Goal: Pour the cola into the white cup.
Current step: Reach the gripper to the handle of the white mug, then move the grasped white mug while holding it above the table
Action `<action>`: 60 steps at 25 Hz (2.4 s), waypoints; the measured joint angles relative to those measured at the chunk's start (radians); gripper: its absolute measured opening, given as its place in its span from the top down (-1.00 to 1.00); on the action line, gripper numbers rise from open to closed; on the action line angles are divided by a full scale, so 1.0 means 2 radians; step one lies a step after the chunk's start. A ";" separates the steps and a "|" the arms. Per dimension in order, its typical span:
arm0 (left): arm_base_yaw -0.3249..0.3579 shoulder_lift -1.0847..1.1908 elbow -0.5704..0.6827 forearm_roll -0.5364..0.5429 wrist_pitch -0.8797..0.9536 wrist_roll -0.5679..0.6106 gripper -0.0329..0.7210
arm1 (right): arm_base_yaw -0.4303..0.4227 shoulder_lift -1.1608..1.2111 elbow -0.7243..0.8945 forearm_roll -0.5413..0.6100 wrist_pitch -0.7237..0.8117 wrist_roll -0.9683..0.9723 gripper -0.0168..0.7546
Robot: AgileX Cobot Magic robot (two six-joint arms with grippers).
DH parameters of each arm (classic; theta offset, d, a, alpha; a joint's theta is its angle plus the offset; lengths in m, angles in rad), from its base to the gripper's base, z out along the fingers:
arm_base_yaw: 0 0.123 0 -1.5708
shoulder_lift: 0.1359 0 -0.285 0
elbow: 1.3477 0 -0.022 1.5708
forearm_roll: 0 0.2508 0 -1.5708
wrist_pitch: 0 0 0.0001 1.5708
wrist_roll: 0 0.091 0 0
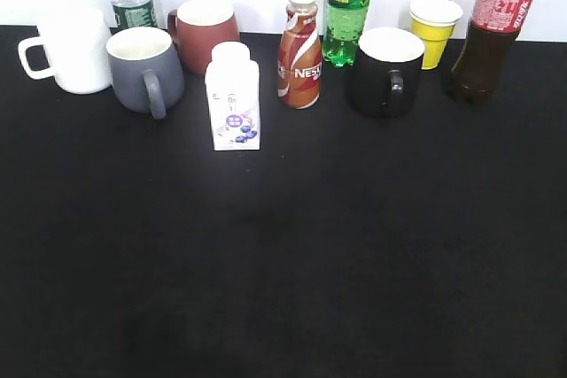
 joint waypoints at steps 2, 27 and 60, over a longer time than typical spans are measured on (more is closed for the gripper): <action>0.000 0.000 0.000 0.000 0.000 0.000 -0.66 | 0.000 0.000 0.000 0.000 0.000 0.000 -0.56; 0.022 0.781 0.035 0.021 -0.979 0.000 -0.42 | 0.000 0.000 0.000 0.000 0.000 0.000 -0.56; 0.070 0.736 0.034 0.120 -0.986 -0.001 0.82 | 0.000 0.000 0.000 0.000 0.000 0.000 -0.56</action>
